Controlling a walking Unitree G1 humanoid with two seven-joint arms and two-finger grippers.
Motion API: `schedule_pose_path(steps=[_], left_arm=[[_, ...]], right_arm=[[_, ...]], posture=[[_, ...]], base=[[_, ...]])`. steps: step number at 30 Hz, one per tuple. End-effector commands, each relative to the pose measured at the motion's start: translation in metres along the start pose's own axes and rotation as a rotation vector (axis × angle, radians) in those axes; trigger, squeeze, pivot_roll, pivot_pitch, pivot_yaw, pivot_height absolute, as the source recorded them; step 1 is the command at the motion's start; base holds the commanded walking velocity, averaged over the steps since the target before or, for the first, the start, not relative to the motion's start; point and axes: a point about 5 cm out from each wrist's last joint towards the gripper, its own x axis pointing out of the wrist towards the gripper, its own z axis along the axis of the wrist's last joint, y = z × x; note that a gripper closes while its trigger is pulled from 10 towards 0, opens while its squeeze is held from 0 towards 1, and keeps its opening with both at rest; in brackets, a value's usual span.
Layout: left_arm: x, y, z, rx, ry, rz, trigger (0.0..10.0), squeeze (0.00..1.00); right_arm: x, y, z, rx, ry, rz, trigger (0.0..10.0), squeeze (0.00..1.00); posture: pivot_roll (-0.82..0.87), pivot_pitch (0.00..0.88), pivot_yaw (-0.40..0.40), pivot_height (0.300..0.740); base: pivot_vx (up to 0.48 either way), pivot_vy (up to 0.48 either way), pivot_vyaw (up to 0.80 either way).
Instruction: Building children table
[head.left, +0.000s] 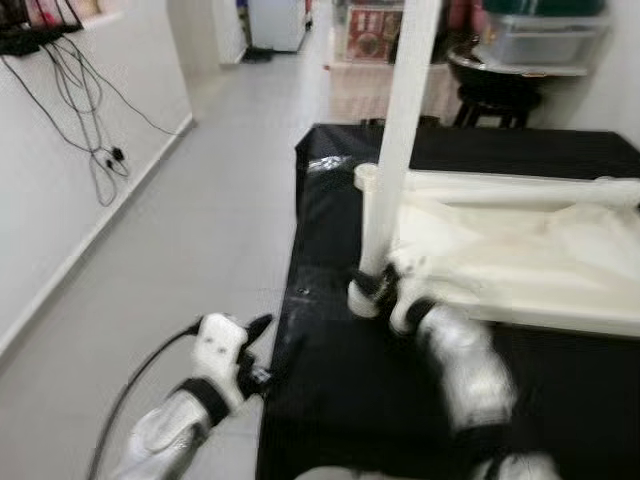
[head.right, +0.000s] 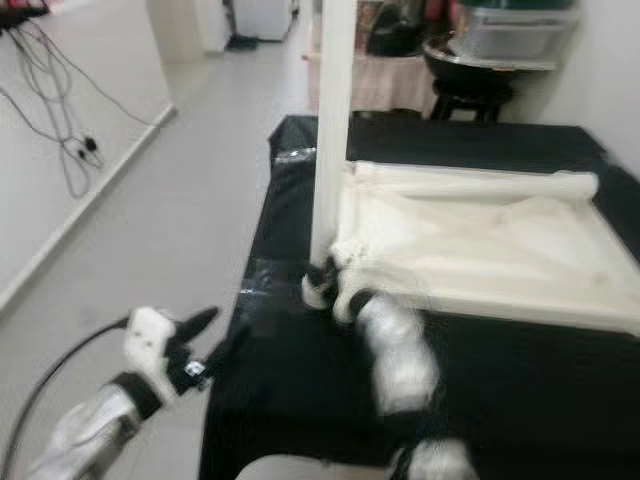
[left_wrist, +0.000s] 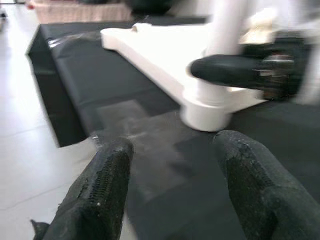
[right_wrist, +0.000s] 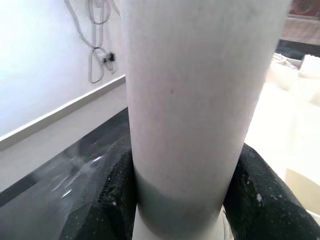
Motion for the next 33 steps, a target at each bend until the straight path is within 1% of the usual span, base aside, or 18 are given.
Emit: schedule_pose_path(steps=[1, 5, 9, 10, 11, 12, 13, 16, 18, 21, 24, 25, 26, 27, 29, 30, 32, 33], left_arm=[[0.000, 0.000, -0.001, -0.010, 0.008, -0.015, 10.0, 0.00], [0.002, 0.000, -0.002, -0.007, 0.015, -0.041, 10.0, 0.00], [0.003, 0.000, -0.002, -0.001, 0.010, -0.024, 10.0, 0.00], [0.003, 0.000, -0.002, 0.000, 0.007, -0.015, 10.0, 0.00], [0.003, 0.000, -0.002, 0.000, 0.007, -0.011, 10.0, 0.00], [0.003, 0.000, -0.002, 0.000, 0.007, -0.011, 10.0, 0.00], [0.004, -0.001, -0.003, -0.002, 0.008, -0.015, 10.0, 0.00], [0.004, -0.002, -0.003, -0.006, 0.010, -0.022, 10.0, 0.00], [0.005, -0.002, -0.003, -0.010, 0.011, -0.031, 10.0, 0.00], [0.005, -0.002, -0.003, -0.011, 0.011, -0.035, 10.0, 0.00], [0.006, -0.002, -0.004, -0.012, 0.011, -0.036, 10.0, 0.00], [0.007, -0.005, -0.005, -0.012, 0.008, -0.033, 10.0, 0.00], [0.007, -0.005, -0.005, -0.012, 0.008, -0.033, 10.0, 0.00], [0.007, -0.006, -0.005, -0.012, 0.008, -0.032, 10.0, 0.00], [0.007, -0.006, -0.005, -0.012, 0.008, -0.032, 10.0, 0.00], [0.006, -0.006, -0.005, -0.011, 0.008, -0.031, 10.0, 0.00], [0.005, -0.007, -0.005, -0.010, 0.009, -0.032, 10.0, 0.00], [0.005, -0.007, -0.005, -0.010, 0.009, -0.032, 10.0, 0.00]], right_arm=[[-0.004, 0.000, -0.016, -0.050, 0.108, -0.015, 0.0, 0.00], [0.002, -0.002, -0.018, -0.079, 0.125, -0.004, 0.0, 0.00], [0.002, -0.002, -0.018, -0.074, 0.140, -0.010, 0.0, 0.00], [0.001, -0.005, -0.017, -0.044, 0.156, -0.025, 2.5, 0.00], [0.001, -0.004, -0.010, -0.018, 0.139, 0.000, 10.0, 0.00], [0.001, -0.004, -0.010, -0.018, 0.139, 0.000, 10.0, 0.00], [0.003, -0.003, -0.001, 0.003, 0.110, 0.052, 10.0, 1.00], [0.003, -0.002, 0.010, 0.018, 0.072, 0.119, 10.0, 1.00], [0.005, 0.001, 0.020, 0.001, 0.028, 0.241, 10.0, 1.00], [0.005, 0.002, 0.024, -0.007, 0.009, 0.294, 10.0, 1.00], [0.007, -0.001, 0.027, -0.006, -0.006, 0.303, 10.0, 1.00], [0.026, -0.029, 0.037, -0.053, 0.012, 0.487, 10.0, 0.00], [0.026, -0.029, 0.037, -0.053, 0.012, 0.487, 10.0, 0.00], [0.030, -0.039, 0.042, -0.067, 0.021, 0.542, 10.0, 0.00], [0.030, -0.039, 0.042, -0.067, 0.021, 0.542, 10.0, 0.00], [0.034, -0.045, 0.046, -0.069, 0.036, 0.587, 10.0, 0.00], [0.036, -0.043, 0.051, -0.065, 0.072, 0.709, 10.0, 0.00], [0.036, -0.043, 0.051, -0.065, 0.072, 0.709, 10.0, 0.00]], posture=[[-0.13, 0.124, 0.054, 0.740], [-0.12, 0.117, 0.035, 0.740], [-0.11, 0.114, 0.031, 0.740], [-0.10, 0.109, 0.032, 0.740], [-0.10, 0.105, 0.031, 0.740], [-0.10, 0.105, 0.031, 0.740], [-0.10, 0.101, 0.033, 0.740], [-0.10, 0.099, 0.031, 0.740], [-0.10, 0.098, 0.030, 0.740], [-0.10, 0.096, 0.030, 0.740], [-0.10, 0.094, 0.028, 0.740], [-0.08, 0.078, 0.012, 0.740], [-0.08, 0.078, 0.012, 0.740], [-0.08, 0.075, 0.010, 0.740], [-0.08, 0.075, 0.010, 0.740], [-0.07, 0.071, 0.007, 0.740], [-0.07, 0.070, 0.007, 0.740], [-0.07, 0.070, 0.007, 0.740]], base=[[0.000, 0.000, 0.00], [0.000, 0.000, 0.00], [0.000, 0.000, 0.00], [0.000, 0.000, 0.00], [0.000, 0.000, 0.00], [0.000, 0.000, 0.00], [0.000, 0.000, 0.00], [0.000, 0.000, 0.00], [0.000, 0.000, 0.00], [0.000, 0.000, 0.00], [0.000, 0.000, 0.00], [0.000, 0.000, 0.00], [0.000, 0.000, 0.00], [0.000, 0.000, 0.00], [0.000, 0.000, 0.00], [0.000, 0.000, 0.00], [0.000, 0.000, 0.00], [0.000, 0.000, 0.00]])
